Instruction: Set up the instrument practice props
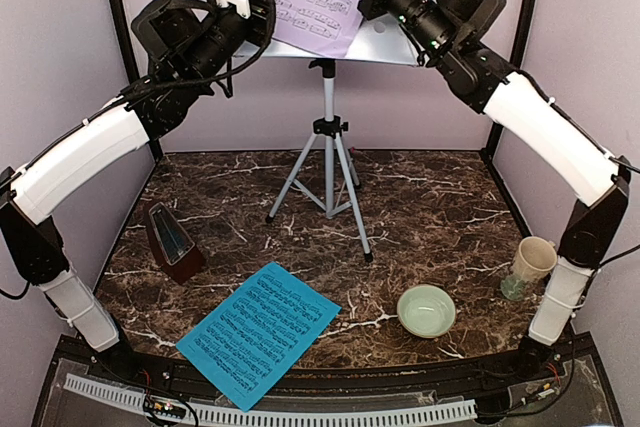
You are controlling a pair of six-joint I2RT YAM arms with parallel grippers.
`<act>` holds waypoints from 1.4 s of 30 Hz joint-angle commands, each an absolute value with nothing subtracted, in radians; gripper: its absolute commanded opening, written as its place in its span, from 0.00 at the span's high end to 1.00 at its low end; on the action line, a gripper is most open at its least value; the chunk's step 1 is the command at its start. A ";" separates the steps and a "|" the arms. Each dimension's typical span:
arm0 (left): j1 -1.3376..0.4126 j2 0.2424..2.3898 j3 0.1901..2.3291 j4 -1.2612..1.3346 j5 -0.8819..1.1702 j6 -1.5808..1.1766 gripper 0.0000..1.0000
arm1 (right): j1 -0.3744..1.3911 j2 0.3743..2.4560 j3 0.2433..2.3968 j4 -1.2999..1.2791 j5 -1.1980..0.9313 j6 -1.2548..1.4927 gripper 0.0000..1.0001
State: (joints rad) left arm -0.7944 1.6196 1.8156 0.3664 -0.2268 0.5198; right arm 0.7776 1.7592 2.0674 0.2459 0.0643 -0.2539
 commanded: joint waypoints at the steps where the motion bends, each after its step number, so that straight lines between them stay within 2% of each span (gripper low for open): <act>1: -0.796 1.571 1.806 0.398 -0.174 0.522 1.00 | 0.769 1.808 2.150 0.247 -0.044 -0.365 1.00; 9: -0.796 1.562 1.790 0.410 -0.169 0.519 1.00 | 0.765 1.852 2.179 0.259 -0.165 -0.409 0.97; 10: -0.797 1.563 1.789 0.410 -0.169 0.517 1.00 | 0.765 1.858 2.183 0.268 -0.164 -0.413 0.94; 11: -0.796 1.568 1.792 0.405 -0.170 0.515 1.00 | 0.765 1.878 2.204 0.281 -0.162 -0.411 0.84; 12: -0.796 1.566 1.792 0.405 -0.169 0.515 1.00 | 0.765 1.884 2.210 0.288 -0.164 -0.408 0.82; 17: -0.796 1.560 1.790 0.401 -0.169 0.515 1.00 | 0.764 1.911 2.234 0.326 -0.179 -0.399 0.80; 21: -0.796 1.561 1.793 0.398 -0.167 0.515 1.00 | 0.762 1.937 2.254 0.360 -0.190 -0.385 0.65; 27: -0.796 1.560 1.791 0.394 -0.167 0.517 1.00 | 0.761 1.947 2.271 0.370 -0.173 -0.378 0.57; 31: -0.796 1.555 1.787 0.396 -0.167 0.519 1.00 | 0.760 1.900 2.189 0.381 -0.123 -0.379 0.43; 38: -0.796 1.547 1.771 0.406 -0.171 0.522 1.00 | 0.759 1.783 2.002 0.436 -0.057 -0.352 0.39; 42: -0.796 1.546 1.766 0.410 -0.173 0.520 1.00 | 0.759 1.730 1.914 0.462 -0.039 -0.317 0.42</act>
